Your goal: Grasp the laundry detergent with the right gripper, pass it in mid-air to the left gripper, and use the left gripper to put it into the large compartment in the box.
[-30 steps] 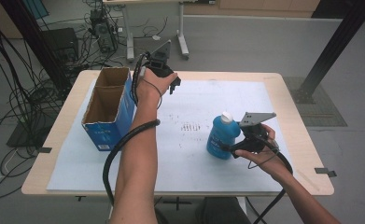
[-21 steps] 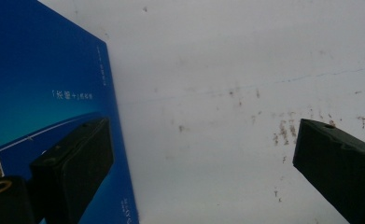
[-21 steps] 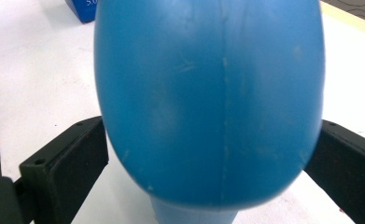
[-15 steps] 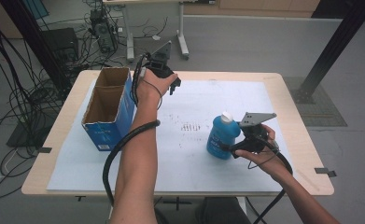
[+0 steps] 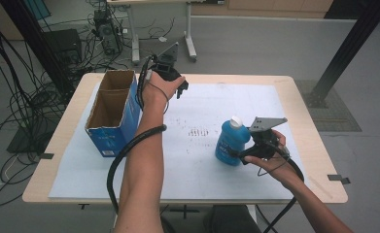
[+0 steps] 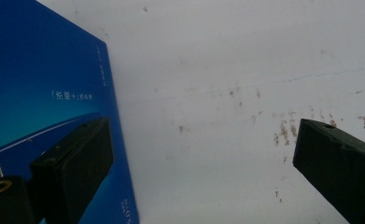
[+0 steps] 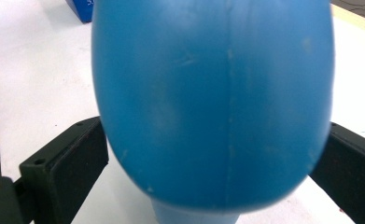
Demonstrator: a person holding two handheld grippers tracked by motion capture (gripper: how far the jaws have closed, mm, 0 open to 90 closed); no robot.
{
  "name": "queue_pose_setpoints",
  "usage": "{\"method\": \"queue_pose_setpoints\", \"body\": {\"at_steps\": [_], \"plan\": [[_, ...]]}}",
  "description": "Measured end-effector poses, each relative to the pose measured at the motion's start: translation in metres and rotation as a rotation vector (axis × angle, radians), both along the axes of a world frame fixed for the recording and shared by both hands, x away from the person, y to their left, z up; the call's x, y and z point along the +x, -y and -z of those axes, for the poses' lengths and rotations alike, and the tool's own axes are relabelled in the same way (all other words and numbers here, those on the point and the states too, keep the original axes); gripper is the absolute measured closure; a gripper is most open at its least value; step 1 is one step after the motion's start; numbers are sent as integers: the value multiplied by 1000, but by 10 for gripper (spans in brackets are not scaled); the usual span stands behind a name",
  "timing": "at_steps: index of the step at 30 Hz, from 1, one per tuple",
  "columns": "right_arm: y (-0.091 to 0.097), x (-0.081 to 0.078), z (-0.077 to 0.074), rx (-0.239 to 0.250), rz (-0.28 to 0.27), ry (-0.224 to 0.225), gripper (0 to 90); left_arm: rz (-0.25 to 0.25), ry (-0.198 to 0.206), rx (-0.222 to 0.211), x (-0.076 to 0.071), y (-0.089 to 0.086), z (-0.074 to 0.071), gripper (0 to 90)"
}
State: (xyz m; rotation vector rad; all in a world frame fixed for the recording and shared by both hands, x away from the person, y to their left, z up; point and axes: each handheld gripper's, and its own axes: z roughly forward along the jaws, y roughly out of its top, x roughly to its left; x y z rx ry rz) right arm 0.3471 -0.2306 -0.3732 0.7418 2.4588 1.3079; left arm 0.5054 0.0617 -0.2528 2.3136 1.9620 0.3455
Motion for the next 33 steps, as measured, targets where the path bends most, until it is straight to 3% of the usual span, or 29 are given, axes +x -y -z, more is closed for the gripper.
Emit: {"method": "queue_pose_setpoints", "body": {"at_steps": [20,33], "plan": [[0,0,4,8,-2,-2,29,0,0,-4,0,2,1,57],[1,1,9,26,8,1,101,1,-2,-1,-1,0,0,57]]}}
